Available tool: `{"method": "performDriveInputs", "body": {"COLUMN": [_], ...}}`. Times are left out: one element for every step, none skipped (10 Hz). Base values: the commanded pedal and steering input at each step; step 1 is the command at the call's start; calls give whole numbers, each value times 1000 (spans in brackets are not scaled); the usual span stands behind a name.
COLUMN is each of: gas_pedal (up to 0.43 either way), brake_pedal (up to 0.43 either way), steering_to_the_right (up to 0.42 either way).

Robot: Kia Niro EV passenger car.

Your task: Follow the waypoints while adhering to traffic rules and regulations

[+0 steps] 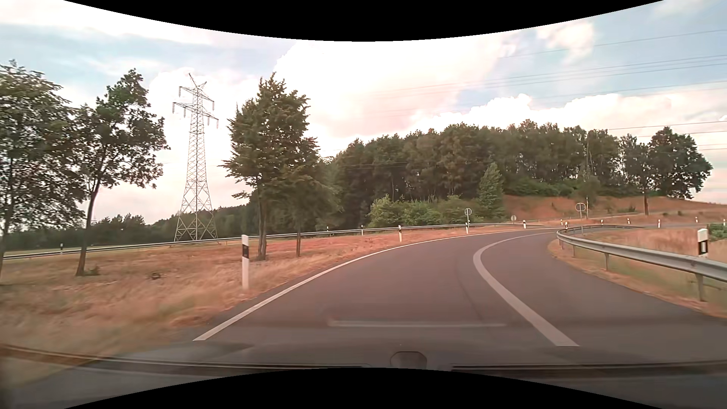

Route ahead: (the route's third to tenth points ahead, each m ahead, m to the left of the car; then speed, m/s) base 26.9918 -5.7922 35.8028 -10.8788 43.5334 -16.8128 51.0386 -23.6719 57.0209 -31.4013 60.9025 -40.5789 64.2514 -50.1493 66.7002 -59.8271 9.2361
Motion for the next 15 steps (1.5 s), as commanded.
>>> {"method": "performDriveInputs", "body": {"gas_pedal": [169,177,177,177,177,177,177,177,177,177,177,177,177,177,177], "brake_pedal": [0,0,0,0,0,0,0,0,0,0,0,0,0,0,0], "steering_to_the_right": [83,84,83,82,81,80,80,80,80,80,80,79,78,78,77]}}
